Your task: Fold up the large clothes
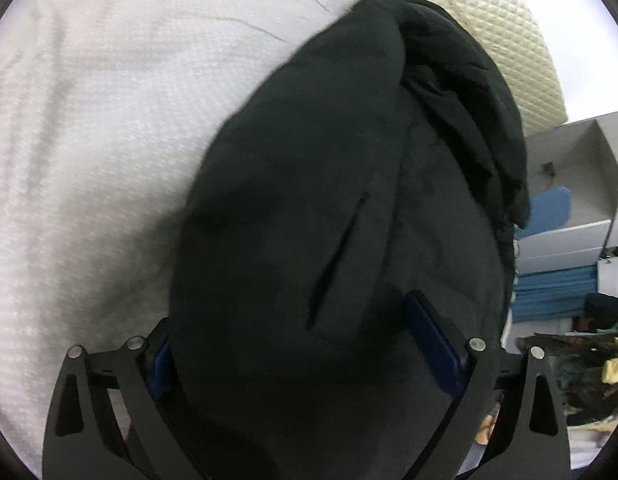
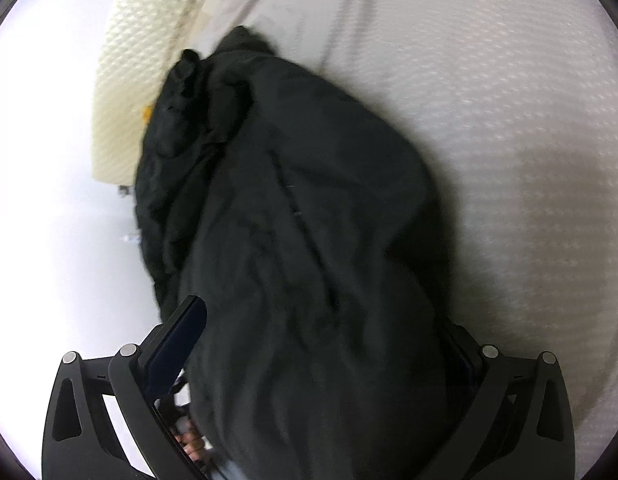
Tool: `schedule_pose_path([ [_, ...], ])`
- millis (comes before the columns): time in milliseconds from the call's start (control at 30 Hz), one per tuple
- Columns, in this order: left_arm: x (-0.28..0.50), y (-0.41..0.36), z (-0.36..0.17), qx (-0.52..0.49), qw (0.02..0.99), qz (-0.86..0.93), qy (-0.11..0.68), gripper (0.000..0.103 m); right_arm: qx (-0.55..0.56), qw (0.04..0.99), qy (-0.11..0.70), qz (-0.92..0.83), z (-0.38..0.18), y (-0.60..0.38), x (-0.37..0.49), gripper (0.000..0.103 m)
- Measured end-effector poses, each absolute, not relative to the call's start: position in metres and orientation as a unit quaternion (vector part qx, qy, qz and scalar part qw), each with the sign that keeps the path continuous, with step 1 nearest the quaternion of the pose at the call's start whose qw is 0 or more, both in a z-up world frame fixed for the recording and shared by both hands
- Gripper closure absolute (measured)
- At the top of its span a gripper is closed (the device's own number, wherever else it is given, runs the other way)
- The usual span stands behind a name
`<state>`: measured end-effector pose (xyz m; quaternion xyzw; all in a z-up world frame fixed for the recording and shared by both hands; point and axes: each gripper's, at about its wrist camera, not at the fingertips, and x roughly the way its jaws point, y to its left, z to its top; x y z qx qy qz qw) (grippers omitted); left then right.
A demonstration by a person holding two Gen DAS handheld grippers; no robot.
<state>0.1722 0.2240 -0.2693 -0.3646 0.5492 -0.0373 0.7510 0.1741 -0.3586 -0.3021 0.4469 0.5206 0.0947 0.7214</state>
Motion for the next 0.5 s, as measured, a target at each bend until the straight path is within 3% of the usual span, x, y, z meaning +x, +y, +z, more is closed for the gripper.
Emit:
schedule_pose_path([
  [367, 0.170, 0.225, -0.267, -0.404, 0.734, -0.087, 0.538, 0.034, 0.440, 0.701, 0.551, 0.110, -0.314, -0.348, 0.184, 0.000],
  [500, 0.170, 0.225, -0.265, -0.411, 0.733, -0.104, 0.532, 0.044, 0.440, 0.699, 0.542, 0.159, -0.302, -0.333, 0.186, 0.008],
])
